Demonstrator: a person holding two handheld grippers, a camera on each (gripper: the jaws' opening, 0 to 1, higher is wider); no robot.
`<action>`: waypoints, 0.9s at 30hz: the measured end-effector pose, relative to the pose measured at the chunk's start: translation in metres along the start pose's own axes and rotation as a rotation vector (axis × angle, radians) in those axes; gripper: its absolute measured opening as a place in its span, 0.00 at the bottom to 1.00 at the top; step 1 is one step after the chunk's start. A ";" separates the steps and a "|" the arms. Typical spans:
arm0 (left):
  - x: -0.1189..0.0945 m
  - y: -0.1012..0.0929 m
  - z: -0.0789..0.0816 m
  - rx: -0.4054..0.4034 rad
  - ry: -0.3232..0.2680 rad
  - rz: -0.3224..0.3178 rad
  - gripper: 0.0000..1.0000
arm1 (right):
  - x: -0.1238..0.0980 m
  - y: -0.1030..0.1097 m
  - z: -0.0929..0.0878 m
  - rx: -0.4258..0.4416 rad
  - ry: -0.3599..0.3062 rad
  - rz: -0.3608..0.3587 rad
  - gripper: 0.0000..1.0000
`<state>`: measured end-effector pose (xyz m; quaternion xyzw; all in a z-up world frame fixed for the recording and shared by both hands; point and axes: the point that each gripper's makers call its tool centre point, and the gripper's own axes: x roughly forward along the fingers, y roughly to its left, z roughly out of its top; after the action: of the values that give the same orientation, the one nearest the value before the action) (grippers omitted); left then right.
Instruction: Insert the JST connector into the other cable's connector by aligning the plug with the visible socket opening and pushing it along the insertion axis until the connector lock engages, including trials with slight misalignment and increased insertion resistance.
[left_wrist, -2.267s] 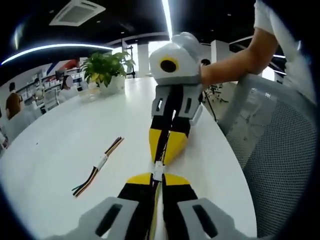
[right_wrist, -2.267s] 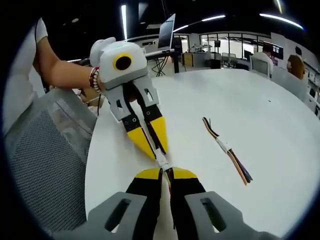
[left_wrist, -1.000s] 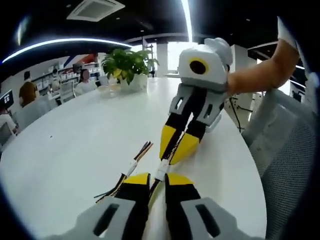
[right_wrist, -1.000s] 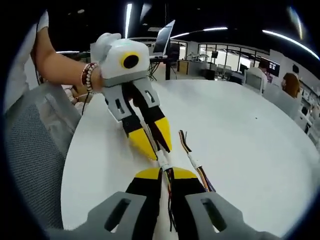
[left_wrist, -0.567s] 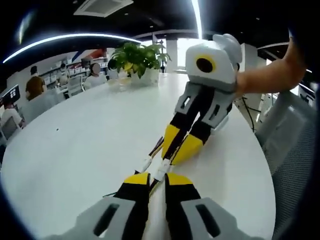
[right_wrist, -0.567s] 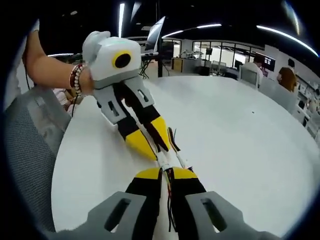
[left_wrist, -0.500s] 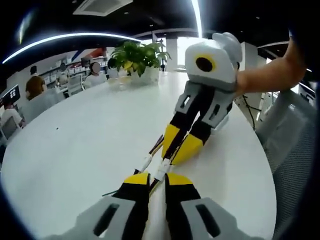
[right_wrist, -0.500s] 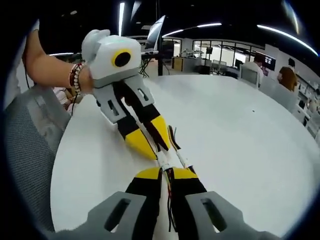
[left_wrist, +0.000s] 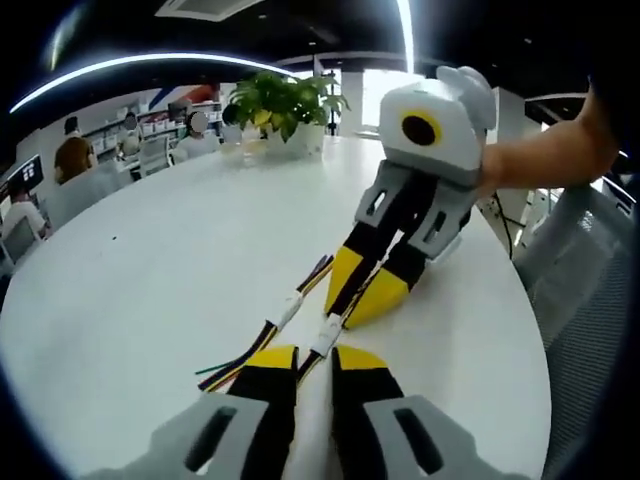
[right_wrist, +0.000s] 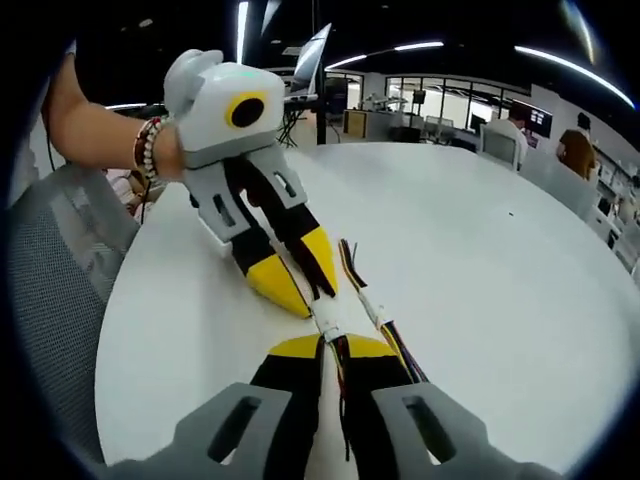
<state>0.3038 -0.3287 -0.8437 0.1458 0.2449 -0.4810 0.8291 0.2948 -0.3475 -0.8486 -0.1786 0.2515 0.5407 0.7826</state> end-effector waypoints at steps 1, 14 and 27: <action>-0.002 -0.001 0.003 -0.008 -0.014 -0.007 0.10 | -0.002 -0.001 0.002 0.002 -0.008 -0.005 0.05; -0.032 0.001 0.038 -0.124 -0.161 0.016 0.26 | -0.039 -0.022 0.030 0.073 -0.107 -0.111 0.20; -0.056 -0.003 0.048 -0.136 -0.199 0.066 0.26 | -0.068 -0.021 0.053 0.110 -0.196 -0.172 0.22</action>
<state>0.2904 -0.3125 -0.7726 0.0487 0.1888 -0.4477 0.8727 0.3055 -0.3768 -0.7660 -0.1026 0.1868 0.4721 0.8554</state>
